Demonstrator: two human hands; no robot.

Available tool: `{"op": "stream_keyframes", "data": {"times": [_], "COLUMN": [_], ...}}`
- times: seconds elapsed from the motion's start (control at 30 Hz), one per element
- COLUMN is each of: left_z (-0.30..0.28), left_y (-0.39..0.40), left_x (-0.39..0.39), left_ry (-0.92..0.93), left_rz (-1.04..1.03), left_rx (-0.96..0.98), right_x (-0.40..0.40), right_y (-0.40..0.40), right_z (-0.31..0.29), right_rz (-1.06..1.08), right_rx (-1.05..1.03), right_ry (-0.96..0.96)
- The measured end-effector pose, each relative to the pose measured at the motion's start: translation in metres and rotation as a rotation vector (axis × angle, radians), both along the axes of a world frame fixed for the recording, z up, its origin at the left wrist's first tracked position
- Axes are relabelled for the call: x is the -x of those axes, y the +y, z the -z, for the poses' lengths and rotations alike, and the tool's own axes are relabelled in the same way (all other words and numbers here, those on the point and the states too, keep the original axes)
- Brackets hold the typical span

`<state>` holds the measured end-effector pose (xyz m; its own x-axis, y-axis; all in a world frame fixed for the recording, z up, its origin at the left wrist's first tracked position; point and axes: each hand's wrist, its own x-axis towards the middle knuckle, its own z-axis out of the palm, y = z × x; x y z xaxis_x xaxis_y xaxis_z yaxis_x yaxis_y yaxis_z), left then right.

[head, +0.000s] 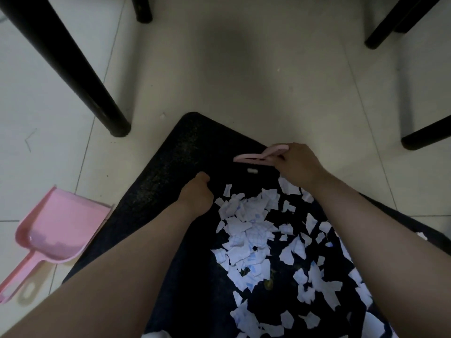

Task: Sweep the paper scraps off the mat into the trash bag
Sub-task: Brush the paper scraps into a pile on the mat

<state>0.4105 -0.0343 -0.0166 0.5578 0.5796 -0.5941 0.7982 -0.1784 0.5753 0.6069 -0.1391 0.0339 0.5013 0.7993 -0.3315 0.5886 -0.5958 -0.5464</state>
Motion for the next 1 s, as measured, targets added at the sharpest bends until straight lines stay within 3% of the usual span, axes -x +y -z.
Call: {"op": "stream_keyframes", "data": {"times": [0.07, 0.17, 0.23, 0.57, 0.7, 0.83, 0.93, 1.0], "left_z": [-0.001, -0.002, -0.003, 0.001, -0.001, -0.004, -0.008, -0.010], "left_y": [-0.001, -0.005, -0.007, -0.009, -0.015, -0.022, -0.026, -0.029], "left_x": [0.000, 0.000, 0.000, 0.016, 0.013, 0.010, 0.005, -0.003], "left_ry": [0.009, 0.007, 0.007, 0.007, 0.003, -0.011, -0.025, -0.036], "left_rz": [0.002, -0.026, -0.055, -0.103, -0.110, -0.094, -0.064, -0.029], "left_rx": [-0.004, 0.016, 0.046, 0.144, 0.119, 0.104, 0.113, 0.115], "right_x": [-0.001, -0.004, 0.001, 0.065, 0.064, 0.060, 0.050, 0.038], "right_y": [-0.006, -0.001, 0.008, -0.036, -0.062, -0.070, -0.075, -0.078], "right_z": [-0.011, -0.016, -0.009, 0.013, 0.000, -0.022, -0.030, -0.028], "right_rz": [0.010, 0.195, 0.197, -0.253, -0.287, -0.109, 0.170, 0.326], "right_rx": [-0.066, -0.252, -0.261, 0.033, 0.033, -0.096, -0.244, -0.280], "right_ry": [0.000, 0.033, 0.029, 0.001, -0.003, 0.083, 0.142, 0.084]}}
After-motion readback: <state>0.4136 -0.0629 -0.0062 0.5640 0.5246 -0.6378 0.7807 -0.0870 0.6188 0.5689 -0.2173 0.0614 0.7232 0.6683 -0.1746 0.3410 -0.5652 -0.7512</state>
